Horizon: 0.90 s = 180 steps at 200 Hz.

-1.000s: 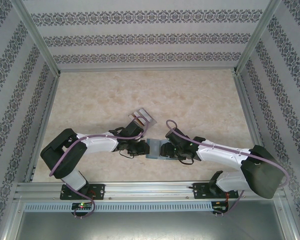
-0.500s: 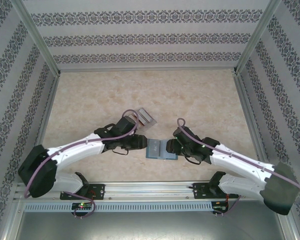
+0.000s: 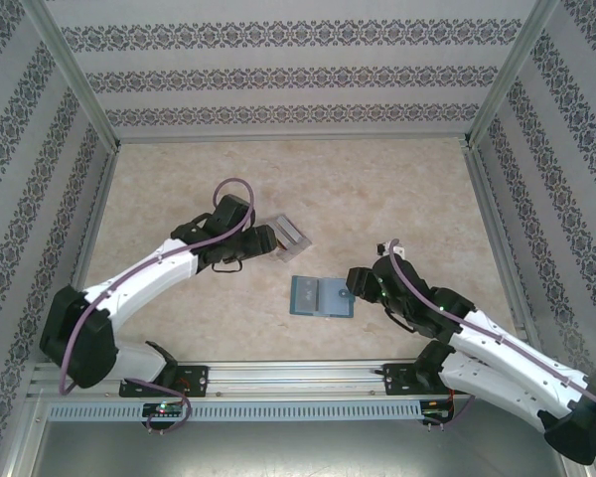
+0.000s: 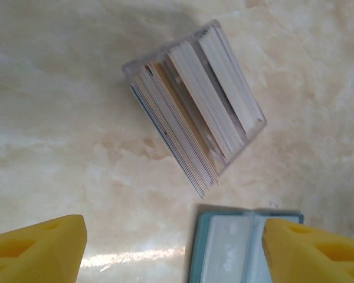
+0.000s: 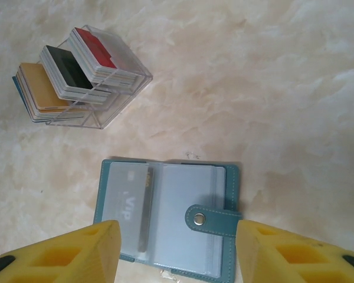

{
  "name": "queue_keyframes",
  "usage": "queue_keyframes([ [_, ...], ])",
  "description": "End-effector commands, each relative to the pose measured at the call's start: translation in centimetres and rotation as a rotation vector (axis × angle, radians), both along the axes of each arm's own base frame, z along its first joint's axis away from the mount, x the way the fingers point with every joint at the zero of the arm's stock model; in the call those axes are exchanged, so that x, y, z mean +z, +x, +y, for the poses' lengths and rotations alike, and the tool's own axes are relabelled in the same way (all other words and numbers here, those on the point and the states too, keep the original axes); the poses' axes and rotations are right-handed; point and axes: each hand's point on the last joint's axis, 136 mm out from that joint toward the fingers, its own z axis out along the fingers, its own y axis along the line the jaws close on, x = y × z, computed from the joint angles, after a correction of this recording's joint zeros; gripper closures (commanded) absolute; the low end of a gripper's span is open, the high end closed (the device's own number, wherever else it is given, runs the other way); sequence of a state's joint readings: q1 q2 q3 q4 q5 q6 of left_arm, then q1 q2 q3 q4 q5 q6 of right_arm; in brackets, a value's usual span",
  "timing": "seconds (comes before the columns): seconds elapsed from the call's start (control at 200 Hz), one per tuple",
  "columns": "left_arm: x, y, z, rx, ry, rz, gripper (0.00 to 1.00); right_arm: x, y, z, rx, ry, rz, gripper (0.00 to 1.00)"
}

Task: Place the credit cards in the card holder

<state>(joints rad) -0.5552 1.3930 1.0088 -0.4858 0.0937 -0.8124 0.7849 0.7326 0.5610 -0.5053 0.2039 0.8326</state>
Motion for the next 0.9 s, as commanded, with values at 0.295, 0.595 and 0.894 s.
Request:
queue_keyframes([
  [0.295, -1.3, 5.3, -3.4, 0.125, -0.137, 0.007, 0.23, -0.6, 0.1, -2.1, -0.027, -0.046, -0.020, 0.44],
  [0.595, 0.1, 6.8, -5.6, 0.093, -0.222, -0.026, 0.35, -0.5, -0.3, -2.8, -0.037, -0.023, -0.030, 0.44],
  [0.894, -2.3, 7.4, -6.7, 0.066, -0.218, 0.025, 0.41, -0.8, -0.4, -2.9, -0.042, -0.016, -0.016, 0.44],
])
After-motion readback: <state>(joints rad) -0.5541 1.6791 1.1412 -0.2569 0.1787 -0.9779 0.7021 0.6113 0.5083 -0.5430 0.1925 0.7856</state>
